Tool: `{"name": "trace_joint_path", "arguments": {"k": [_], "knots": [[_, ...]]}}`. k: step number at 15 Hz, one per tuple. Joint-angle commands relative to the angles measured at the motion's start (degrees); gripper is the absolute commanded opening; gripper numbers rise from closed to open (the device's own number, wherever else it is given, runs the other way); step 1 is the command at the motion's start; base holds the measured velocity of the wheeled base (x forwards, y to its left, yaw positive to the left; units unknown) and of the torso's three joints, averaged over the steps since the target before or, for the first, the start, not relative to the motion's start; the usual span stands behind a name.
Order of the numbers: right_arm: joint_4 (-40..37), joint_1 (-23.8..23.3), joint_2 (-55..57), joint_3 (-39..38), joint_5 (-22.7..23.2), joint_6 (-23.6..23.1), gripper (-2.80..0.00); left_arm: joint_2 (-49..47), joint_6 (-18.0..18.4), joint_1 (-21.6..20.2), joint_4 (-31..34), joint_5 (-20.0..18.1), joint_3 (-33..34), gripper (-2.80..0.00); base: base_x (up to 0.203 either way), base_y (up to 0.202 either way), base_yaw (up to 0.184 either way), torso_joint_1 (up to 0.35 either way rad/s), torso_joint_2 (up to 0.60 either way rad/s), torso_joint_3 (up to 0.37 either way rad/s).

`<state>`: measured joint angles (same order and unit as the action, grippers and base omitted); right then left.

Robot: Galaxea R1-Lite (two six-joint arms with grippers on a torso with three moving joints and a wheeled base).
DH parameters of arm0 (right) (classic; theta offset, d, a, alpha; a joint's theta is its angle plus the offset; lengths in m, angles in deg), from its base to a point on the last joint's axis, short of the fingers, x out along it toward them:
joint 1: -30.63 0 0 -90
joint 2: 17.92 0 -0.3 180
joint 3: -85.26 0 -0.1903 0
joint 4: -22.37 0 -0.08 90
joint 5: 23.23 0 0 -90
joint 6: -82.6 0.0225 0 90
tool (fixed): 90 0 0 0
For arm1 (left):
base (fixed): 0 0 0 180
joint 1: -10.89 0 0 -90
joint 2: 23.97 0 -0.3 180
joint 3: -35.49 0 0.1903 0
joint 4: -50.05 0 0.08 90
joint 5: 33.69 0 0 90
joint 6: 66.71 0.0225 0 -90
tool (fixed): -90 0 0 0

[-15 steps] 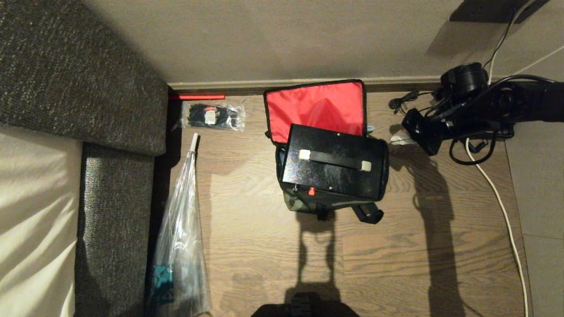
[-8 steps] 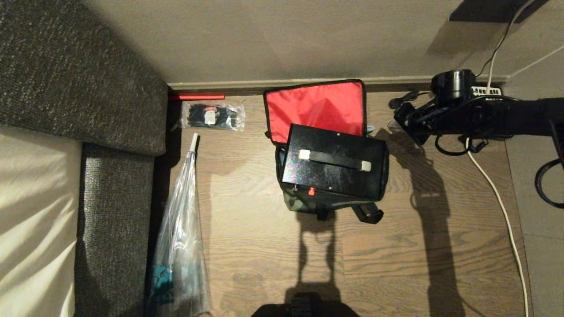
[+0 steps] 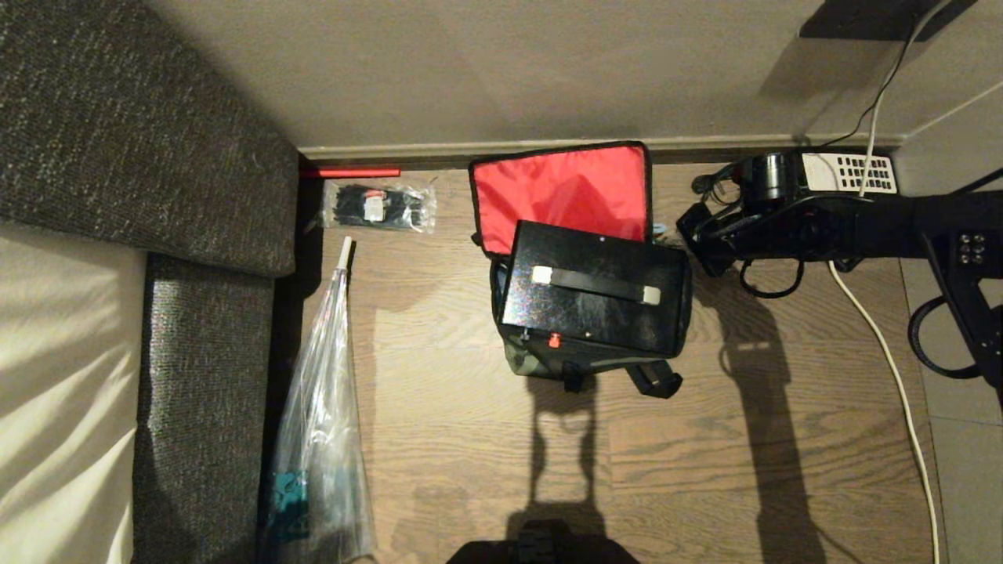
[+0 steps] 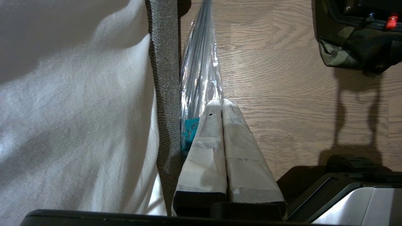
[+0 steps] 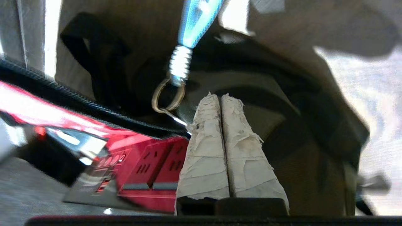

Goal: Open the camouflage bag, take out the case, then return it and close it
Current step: Close the top of the storage box

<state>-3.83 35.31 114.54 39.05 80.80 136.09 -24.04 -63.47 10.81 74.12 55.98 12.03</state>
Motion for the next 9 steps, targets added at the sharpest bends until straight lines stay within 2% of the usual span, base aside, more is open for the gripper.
{"name": "trace_joint_path", "arguments": {"k": [1,4,6,8,9], "knots": [[-3.84,0.49,-0.22,-0.04,2.12,2.56,-2.80,-0.10,0.01,-0.01,0.00,-0.02,0.01,-2.80,0.000,0.000,0.000,0.000,0.00,0.000],[-16.26,1.66,-1.26,-0.03,2.42,2.90,-2.80,-0.10,0.01,-0.01,0.00,-0.02,0.01,-2.80,0.000,0.000,0.000,0.000,0.00,0.000],[-19.09,3.78,-2.14,-0.06,3.61,3.61,-2.80,-0.10,0.01,-0.01,0.00,-0.02,0.01,-2.80,0.000,0.000,0.000,0.000,0.00,0.000],[-23.12,5.20,-3.50,-0.47,4.07,5.96,-2.80,-0.10,0.01,-0.01,0.00,-0.02,0.01,-2.80,0.000,0.000,0.000,0.000,0.00,0.000],[-24.95,6.03,-4.52,-0.34,5.78,7.53,-2.80,-0.10,0.03,-0.01,0.00,-0.02,0.01,-2.80,0.000,0.000,0.000,0.000,0.00,0.000]]}}
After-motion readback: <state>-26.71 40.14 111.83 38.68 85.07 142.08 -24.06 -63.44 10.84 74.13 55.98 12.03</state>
